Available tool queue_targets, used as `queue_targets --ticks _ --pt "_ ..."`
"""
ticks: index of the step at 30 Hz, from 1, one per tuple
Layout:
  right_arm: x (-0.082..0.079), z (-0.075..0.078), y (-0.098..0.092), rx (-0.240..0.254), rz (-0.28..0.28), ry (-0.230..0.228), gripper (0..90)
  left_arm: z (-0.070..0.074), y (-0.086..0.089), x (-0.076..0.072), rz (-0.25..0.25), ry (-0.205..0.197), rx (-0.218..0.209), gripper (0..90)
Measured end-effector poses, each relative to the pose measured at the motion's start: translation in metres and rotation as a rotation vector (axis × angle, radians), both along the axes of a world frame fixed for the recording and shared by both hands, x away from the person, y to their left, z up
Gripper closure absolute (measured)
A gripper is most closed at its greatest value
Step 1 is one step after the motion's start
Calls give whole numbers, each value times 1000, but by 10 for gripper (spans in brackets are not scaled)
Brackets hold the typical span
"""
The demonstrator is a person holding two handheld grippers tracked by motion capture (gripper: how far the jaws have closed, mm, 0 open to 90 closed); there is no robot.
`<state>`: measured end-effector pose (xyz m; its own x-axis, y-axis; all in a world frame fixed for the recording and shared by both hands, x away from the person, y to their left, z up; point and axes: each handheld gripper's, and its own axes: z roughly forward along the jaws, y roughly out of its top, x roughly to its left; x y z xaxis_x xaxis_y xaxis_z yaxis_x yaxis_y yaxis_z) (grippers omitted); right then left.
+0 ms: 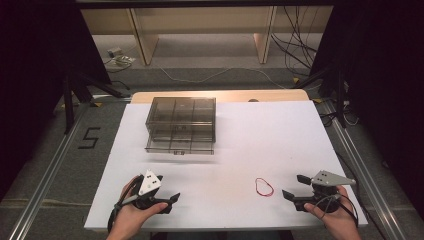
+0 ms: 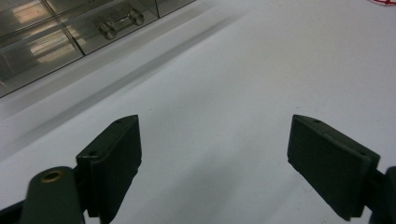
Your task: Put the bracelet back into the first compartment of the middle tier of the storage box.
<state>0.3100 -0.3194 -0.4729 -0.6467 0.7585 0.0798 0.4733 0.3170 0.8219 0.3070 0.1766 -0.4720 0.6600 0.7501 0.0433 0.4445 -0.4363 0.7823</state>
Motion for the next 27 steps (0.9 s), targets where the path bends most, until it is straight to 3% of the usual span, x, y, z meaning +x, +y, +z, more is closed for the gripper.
queue_targets --ticks 5,9,13,17,27 --pt "-1 0 -1 -1 1 -7 193 1 -6 0 -8 1 -10 181" --pt "-1 0 0 0 -2 -7 192 6 -19 1 -27 3 -43 189" --pt "0 0 0 2 -8 0 191 11 -41 3 -69 6 -65 206" --pt "0 0 1 2 -9 0 191 10 -66 7 -118 35 -88 215" --pt "0 0 -1 4 -9 -3 190 10 -126 21 -197 53 -88 262"
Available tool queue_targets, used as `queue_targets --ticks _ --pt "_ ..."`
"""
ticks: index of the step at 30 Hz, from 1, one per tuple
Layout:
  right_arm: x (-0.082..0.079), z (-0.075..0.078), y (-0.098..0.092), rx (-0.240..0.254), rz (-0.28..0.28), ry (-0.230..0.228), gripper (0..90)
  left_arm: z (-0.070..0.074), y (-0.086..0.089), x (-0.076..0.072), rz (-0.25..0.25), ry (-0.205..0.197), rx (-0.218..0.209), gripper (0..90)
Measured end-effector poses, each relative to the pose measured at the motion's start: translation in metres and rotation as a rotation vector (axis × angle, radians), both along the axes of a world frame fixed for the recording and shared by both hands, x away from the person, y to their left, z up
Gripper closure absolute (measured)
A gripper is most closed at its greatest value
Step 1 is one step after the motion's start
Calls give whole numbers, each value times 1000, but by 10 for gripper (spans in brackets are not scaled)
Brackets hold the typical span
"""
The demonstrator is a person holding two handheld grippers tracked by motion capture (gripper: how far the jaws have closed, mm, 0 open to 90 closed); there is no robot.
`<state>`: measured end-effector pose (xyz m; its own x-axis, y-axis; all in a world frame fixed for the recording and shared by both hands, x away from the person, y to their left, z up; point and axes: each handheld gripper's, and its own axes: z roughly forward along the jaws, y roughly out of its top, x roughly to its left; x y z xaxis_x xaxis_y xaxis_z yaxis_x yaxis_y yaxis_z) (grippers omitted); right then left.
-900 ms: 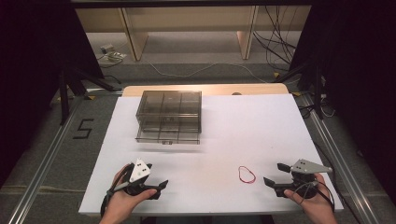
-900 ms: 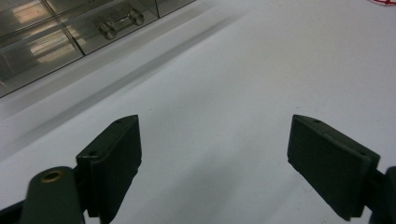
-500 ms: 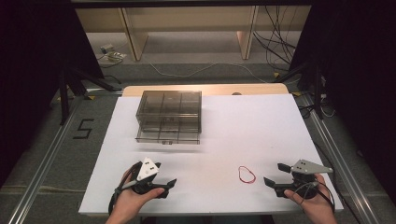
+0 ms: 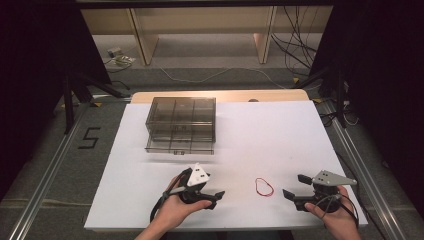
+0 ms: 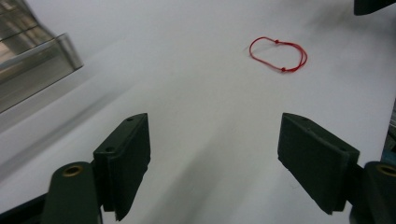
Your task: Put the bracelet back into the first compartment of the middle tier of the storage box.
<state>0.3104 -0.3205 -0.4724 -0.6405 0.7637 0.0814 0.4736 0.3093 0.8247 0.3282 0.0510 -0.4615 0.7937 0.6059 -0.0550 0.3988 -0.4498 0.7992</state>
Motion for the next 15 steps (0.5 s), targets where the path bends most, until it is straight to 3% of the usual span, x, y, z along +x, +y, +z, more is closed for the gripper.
queue_targets --ticks 15 --pt "0 0 0 7 -6 6 189 -5 -66 22 -78 8 37 329"
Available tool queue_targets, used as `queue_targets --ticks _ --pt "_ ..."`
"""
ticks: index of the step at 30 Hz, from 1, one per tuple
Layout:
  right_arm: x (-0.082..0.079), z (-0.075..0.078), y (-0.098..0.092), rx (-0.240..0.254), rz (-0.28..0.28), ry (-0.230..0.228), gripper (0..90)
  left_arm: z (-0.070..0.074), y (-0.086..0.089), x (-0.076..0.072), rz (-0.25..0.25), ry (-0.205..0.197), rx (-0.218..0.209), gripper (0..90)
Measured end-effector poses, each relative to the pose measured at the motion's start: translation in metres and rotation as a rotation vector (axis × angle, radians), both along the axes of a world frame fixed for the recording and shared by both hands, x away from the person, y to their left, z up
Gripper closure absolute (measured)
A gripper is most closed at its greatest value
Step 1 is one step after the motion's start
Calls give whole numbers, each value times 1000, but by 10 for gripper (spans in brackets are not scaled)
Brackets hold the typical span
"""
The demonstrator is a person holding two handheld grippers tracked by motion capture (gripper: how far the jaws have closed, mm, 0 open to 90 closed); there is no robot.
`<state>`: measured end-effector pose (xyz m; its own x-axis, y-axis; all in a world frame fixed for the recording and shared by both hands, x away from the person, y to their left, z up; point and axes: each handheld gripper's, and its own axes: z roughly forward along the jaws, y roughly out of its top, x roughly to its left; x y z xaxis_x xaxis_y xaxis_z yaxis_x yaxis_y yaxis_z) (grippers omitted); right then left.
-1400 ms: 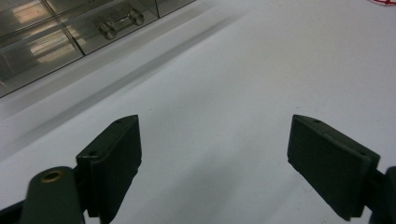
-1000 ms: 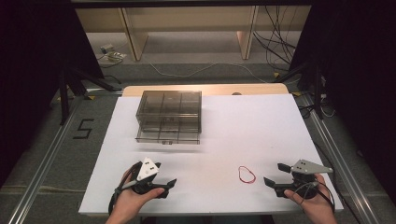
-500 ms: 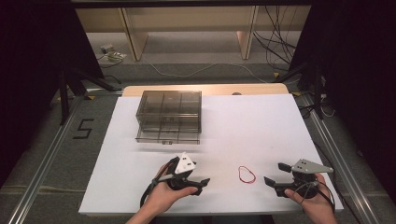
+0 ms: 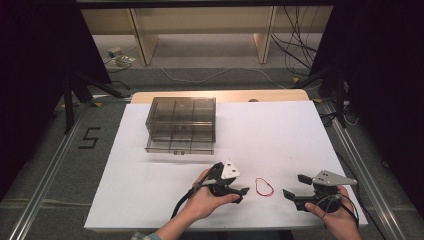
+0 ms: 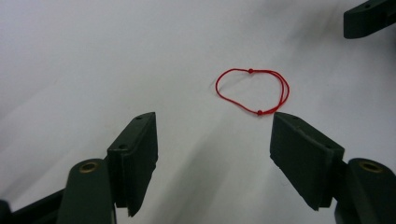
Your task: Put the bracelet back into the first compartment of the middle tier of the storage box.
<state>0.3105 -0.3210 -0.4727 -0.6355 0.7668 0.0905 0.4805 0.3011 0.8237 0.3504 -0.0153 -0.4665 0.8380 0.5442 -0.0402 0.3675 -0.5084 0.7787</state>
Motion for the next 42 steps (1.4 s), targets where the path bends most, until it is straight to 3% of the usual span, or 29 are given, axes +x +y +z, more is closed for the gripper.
queue_targets --ticks 8,12,17,23,32,42 --pt "0 0 -1 1 2 0 189 -7 -33 17 -20 17 33 363" --pt "0 0 -1 2 3 0 189 -9 -40 22 -10 20 33 369" --pt "0 0 -1 6 1 -2 189 -9 -54 31 -39 -9 65 388" --pt "1 0 -2 7 3 -6 189 -11 -69 40 -77 -60 66 394" --pt "1 0 -2 10 1 -4 189 -20 -75 44 -163 -36 98 374" --pt "0 0 -2 10 -2 1 189 -26 -76 48 -168 -2 96 382"
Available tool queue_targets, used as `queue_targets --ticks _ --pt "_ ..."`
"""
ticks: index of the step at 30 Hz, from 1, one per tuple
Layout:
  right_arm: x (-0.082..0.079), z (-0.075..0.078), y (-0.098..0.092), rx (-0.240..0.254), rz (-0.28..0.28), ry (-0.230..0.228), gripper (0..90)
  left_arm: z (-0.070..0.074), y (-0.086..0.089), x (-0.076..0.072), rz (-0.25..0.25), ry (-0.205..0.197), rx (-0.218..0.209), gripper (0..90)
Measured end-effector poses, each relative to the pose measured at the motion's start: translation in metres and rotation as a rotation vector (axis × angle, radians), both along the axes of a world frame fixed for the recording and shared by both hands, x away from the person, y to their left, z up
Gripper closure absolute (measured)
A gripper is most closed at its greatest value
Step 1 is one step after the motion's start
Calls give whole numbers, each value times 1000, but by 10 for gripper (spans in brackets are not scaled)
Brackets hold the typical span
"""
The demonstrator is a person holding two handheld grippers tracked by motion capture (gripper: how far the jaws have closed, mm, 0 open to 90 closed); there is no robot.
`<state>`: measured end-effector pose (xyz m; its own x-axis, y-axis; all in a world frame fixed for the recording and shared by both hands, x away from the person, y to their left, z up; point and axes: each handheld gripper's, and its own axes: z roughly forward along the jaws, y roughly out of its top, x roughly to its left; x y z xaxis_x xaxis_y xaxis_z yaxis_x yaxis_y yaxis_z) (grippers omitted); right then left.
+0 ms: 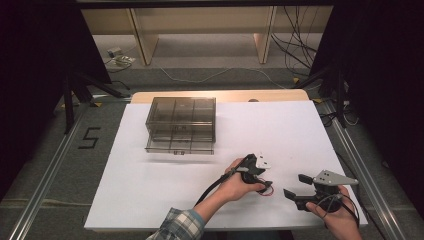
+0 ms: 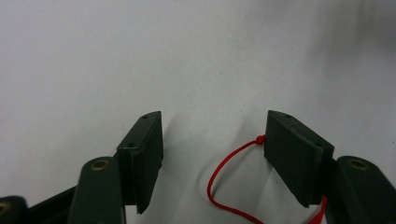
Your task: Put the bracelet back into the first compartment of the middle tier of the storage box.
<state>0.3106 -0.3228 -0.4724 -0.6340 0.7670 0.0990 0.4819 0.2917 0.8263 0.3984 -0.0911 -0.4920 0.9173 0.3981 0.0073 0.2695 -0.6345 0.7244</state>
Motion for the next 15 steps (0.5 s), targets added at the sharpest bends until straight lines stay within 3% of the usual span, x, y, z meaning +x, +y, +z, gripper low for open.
queue_targets --ticks 6,15 --pt "0 0 0 -1 1 -1 189 0 1 -2 -6 5 1 444" --pt "0 0 0 -3 -1 2 189 2 0 -8 -14 2 6 619"
